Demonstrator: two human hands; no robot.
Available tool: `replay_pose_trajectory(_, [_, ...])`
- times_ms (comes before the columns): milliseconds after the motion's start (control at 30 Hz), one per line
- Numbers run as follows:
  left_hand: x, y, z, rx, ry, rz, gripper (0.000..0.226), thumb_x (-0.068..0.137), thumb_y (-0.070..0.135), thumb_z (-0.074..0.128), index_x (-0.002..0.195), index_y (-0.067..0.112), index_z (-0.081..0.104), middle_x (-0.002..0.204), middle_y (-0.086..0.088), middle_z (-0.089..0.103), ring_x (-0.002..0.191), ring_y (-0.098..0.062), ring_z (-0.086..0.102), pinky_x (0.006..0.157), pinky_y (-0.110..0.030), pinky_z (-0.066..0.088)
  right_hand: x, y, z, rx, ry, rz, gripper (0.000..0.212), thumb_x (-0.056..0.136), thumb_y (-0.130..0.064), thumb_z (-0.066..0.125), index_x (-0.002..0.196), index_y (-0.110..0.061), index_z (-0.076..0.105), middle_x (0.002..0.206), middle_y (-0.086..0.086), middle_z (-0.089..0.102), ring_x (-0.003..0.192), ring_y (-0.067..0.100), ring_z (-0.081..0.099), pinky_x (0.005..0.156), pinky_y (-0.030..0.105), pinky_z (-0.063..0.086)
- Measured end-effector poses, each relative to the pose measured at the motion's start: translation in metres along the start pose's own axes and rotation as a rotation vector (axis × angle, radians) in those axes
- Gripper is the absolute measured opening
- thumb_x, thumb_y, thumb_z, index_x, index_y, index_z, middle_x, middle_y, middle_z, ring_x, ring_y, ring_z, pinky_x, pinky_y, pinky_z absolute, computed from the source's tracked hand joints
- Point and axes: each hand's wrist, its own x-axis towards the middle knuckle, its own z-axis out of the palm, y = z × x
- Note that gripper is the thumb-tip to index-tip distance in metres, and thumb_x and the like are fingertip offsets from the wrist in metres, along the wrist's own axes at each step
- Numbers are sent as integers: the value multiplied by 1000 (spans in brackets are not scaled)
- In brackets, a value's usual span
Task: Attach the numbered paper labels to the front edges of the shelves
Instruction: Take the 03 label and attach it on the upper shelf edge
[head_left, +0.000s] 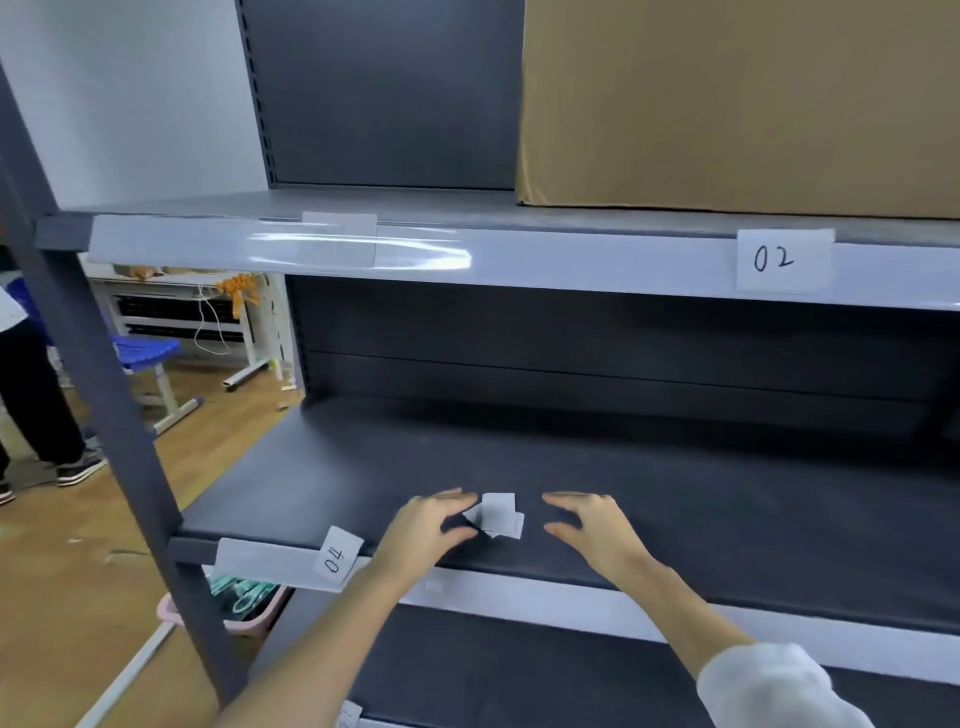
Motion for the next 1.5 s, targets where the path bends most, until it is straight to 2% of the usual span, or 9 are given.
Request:
replay_pose_trajectory(367, [51, -25, 21, 68, -220, -33, 45, 78, 22, 68, 122, 17, 58, 133, 5, 56, 124, -7, 50, 103, -14, 32, 66, 16, 39, -114, -247, -152, 46, 84, -26, 63, 125, -8, 54, 133, 5, 56, 121, 21, 52, 105, 31, 39])
replay_pose_trajectory(800, [65, -52, 34, 74, -176, 86, 33, 78, 30, 67, 107, 15, 67, 116, 2, 68, 107, -11, 61, 93, -22, 43, 76, 22, 50, -303, -207, -242, 44, 87, -36, 55, 126, -16, 55, 143, -10, 45, 128, 10, 46, 106, 24, 37])
replay_pose_trajectory(933, [68, -47, 32, 82, -142, 118, 29, 82, 32, 63, 105, 16, 68, 111, 2, 70, 104, -13, 62, 91, -26, 45, 77, 16, 57, -581, -88, -313, 13, 51, -30, 77, 59, -26, 66, 60, -16, 67, 48, 1, 62, 42, 14, 44])
replay_pose_trajectory(1100, [73, -40, 26, -4, -149, 112, 28, 78, 26, 67, 105, 18, 67, 104, 3, 71, 96, -10, 63, 86, -22, 46, 91, 30, 57, -602, -12, -254, 48, 18, -17, 86, 55, -30, 58, 45, -14, 42, 33, 5, 40, 34, 12, 25])
replay_pose_trajectory(1167, [75, -35, 26, -54, -123, 94, 29, 77, 18, 69, 106, 17, 67, 97, 6, 69, 92, -9, 62, 83, -20, 45, 86, 13, 44, -517, 81, -247, 47, 32, -13, 85, 50, -25, 43, 51, -11, 26, 40, 9, 24, 41, 15, 16])
replay_pose_trajectory(1267, [81, -25, 26, -248, -35, -16, 29, 77, 10, 68, 105, 15, 67, 89, 8, 65, 83, -7, 61, 78, -14, 46, 85, 14, 40, -132, 123, -104, 21, 87, -13, 54, 68, -6, 47, 61, 0, 45, 57, 17, 37, 52, 25, 32])
replay_pose_trajectory(1333, [85, -19, 24, -379, -35, -107, 28, 76, 6, 68, 104, 13, 67, 87, 3, 67, 77, -8, 62, 73, -11, 47, 84, 16, 36, 51, 37, -11, 25, 91, -14, 46, 79, 5, 56, 72, 14, 62, 64, 25, 52, 63, 35, 49])
replay_pose_trajectory(1400, [88, -18, 23, -439, -59, -153, 27, 74, 6, 69, 100, 14, 67, 84, -4, 69, 74, -11, 62, 75, -19, 48, 80, 16, 28, 208, -16, 33, 24, 92, -12, 46, 89, 7, 62, 85, 15, 69, 76, 22, 64, 68, 26, 57])
replay_pose_trajectory(1500, [87, -17, 27, -453, -116, -199, 20, 74, 7, 70, 84, 22, 64, 72, -2, 68, 67, -9, 62, 70, -21, 48, 75, 17, 23, 326, -102, 126, 24, 90, -13, 48, 92, 3, 66, 80, 5, 65, 68, 12, 55, 59, 17, 45])
